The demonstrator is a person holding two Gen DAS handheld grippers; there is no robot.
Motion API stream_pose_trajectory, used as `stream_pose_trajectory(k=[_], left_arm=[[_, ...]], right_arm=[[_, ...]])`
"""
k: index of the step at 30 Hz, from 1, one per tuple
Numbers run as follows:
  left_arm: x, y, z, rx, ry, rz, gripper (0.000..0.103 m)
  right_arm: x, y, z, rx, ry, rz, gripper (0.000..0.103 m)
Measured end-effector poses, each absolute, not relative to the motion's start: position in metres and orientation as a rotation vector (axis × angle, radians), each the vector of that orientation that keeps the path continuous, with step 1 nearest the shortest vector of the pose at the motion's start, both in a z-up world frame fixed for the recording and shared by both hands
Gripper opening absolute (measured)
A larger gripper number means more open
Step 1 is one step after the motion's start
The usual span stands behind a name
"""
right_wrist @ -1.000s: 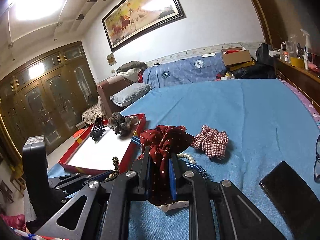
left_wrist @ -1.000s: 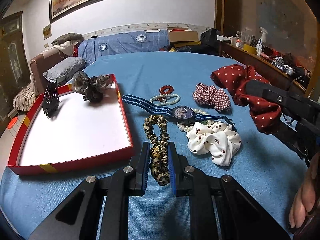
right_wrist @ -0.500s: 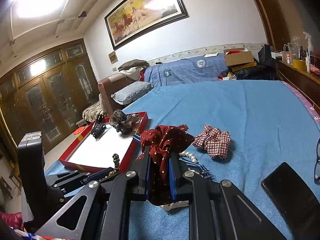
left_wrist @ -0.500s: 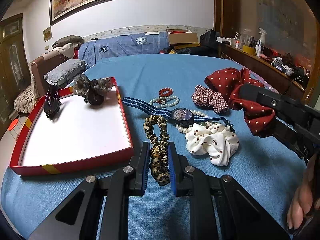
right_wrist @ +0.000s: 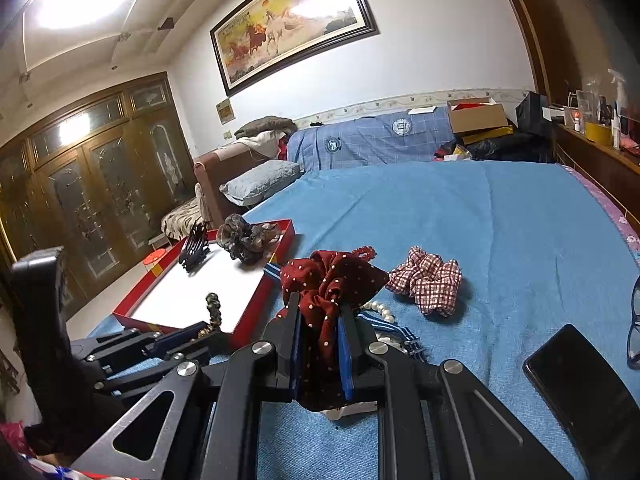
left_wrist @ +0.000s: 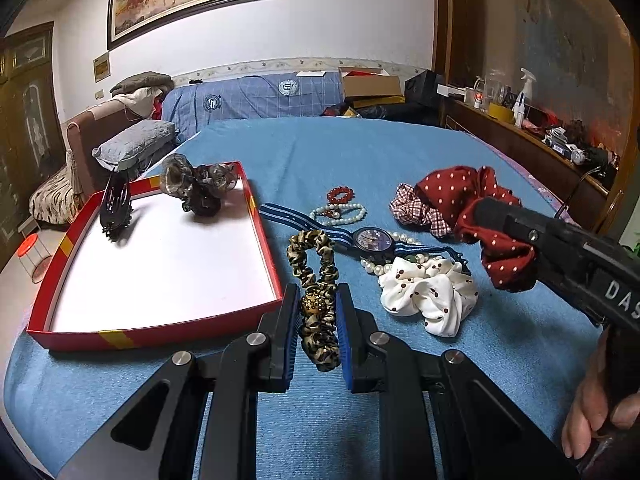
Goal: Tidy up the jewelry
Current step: 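Carry the bracelet with the left tool while the right tool carries the red scrunchie to the tray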
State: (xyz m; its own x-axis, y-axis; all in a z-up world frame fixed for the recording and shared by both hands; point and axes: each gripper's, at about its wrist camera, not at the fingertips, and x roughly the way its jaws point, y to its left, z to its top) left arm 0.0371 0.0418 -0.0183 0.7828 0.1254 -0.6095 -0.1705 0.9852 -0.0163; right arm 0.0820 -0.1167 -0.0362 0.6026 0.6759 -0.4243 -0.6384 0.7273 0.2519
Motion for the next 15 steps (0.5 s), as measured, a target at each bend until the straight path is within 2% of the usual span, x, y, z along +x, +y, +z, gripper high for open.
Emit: stream_pose_trajectory(k=[15], left_arm=[[0.018,0.064,-0.004,-0.131,0.603,0.181,0.017]], right_arm=[[0.087,-0.098,-0.038,0.096,0.568,0.753,0.017]])
